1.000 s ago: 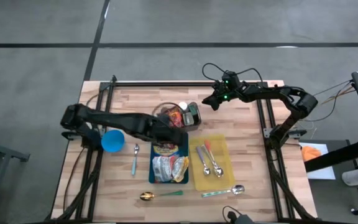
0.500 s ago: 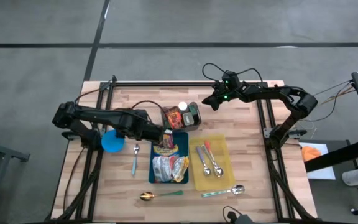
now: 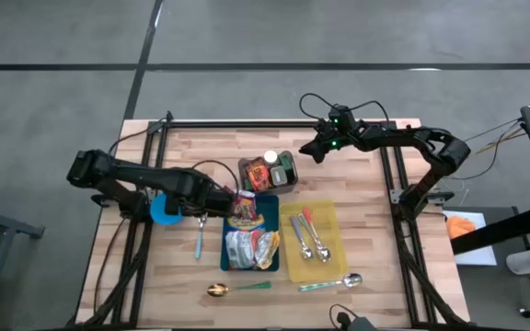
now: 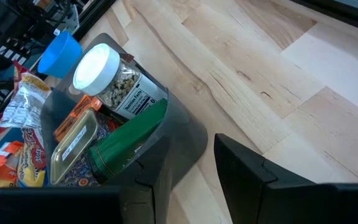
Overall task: Pick & Place Food Item
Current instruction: Put the blue spoon into the yellow bin
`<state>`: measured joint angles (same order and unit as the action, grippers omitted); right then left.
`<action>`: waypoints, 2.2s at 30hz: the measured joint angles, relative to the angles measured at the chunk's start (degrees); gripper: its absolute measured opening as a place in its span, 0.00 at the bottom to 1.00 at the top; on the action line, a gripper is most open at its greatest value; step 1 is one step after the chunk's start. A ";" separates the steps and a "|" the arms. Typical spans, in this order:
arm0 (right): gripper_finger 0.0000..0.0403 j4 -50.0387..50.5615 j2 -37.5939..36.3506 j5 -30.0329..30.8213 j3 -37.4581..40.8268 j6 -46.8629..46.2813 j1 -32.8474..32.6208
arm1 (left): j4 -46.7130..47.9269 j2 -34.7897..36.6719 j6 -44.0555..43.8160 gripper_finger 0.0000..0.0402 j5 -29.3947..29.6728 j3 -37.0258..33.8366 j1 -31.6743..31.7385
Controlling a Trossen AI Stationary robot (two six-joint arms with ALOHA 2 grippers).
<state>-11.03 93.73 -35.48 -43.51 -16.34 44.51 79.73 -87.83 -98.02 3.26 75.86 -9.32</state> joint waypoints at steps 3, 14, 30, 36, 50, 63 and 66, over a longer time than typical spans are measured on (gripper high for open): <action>0.29 0.00 0.00 0.00 0.00 0.00 0.00 | -6.89 1.80 -0.22 0.41 -2.56 -6.20 0.00; 0.29 0.00 0.01 0.00 0.00 0.01 0.00 | -24.95 4.87 -5.99 0.41 -10.19 -24.59 -0.10; 0.29 0.00 0.02 0.00 0.00 0.01 0.00 | -34.26 5.38 -2.00 0.41 -9.26 -35.71 0.07; 0.29 0.00 0.02 0.00 0.00 0.01 0.00 | -39.88 5.38 -0.44 0.41 -9.25 -38.74 0.09; 0.29 0.00 0.02 0.00 0.00 0.00 0.00 | -41.42 5.53 0.88 0.20 -9.48 -40.48 0.09; 0.29 0.00 0.02 0.00 0.00 0.02 0.00 | -42.11 5.44 0.50 0.02 -9.33 -40.20 0.09; 0.29 0.00 0.02 0.01 0.00 0.00 0.00 | -42.15 5.43 0.50 0.02 -9.34 -40.20 0.09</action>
<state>-11.03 93.76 -35.48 -43.51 -16.34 44.51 37.58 -82.40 -97.51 -6.08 35.66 -9.23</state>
